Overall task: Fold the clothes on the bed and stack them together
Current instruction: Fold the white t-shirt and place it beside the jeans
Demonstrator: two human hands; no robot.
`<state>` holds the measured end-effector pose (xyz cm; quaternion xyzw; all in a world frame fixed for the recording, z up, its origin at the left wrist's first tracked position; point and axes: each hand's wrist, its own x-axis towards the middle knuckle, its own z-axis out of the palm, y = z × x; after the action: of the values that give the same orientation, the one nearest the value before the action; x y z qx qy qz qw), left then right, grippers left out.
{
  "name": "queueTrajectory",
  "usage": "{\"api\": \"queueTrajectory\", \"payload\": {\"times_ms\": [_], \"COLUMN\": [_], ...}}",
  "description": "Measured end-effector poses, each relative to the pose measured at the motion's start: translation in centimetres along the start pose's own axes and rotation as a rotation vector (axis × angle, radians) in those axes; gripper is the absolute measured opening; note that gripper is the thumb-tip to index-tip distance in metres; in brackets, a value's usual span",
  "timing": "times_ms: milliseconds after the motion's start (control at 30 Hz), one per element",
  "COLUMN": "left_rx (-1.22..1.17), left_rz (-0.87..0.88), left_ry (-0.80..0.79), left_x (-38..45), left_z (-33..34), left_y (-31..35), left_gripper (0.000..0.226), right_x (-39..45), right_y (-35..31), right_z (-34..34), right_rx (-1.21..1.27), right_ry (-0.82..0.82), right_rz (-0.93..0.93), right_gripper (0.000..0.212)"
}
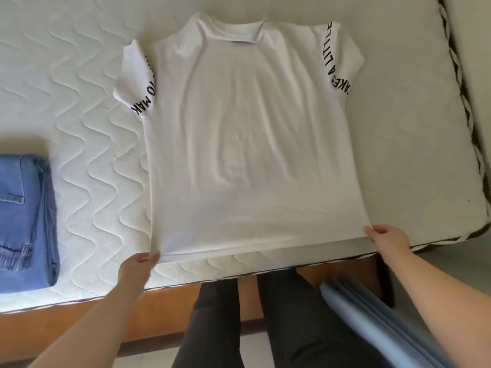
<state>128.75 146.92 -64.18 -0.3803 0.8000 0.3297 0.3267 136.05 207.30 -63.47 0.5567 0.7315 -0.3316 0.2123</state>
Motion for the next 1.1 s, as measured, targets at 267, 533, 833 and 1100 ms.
{"api": "queueTrajectory", "payload": {"times_ms": [267,533,833,1100], "left_rx": [0.215,0.370,0.330,0.454], "left_rz": [-0.014,0.044,0.370,0.880], "left_ry": [-0.015,-0.041,0.121,0.023], "left_x": [-2.1,-2.5,-3.2,-2.5], "left_z": [1.0,1.5,4.4,13.3], "left_y": [-2.6,-3.2,5.6,24.6], "left_gripper": [0.046,0.036,0.015,0.030], "right_x": [-1.2,-1.5,-0.9,4.3], "right_y": [4.0,4.6,-0.4,-13.8], "right_z": [0.8,0.7,1.3,2.7], "right_rx": [-0.153,-0.214,-0.048,0.231], "right_ry": [0.049,0.029,0.183,0.148], "right_rz": [0.048,0.095,-0.101,-0.295], "right_gripper": [0.041,0.033,0.033,0.043]}}
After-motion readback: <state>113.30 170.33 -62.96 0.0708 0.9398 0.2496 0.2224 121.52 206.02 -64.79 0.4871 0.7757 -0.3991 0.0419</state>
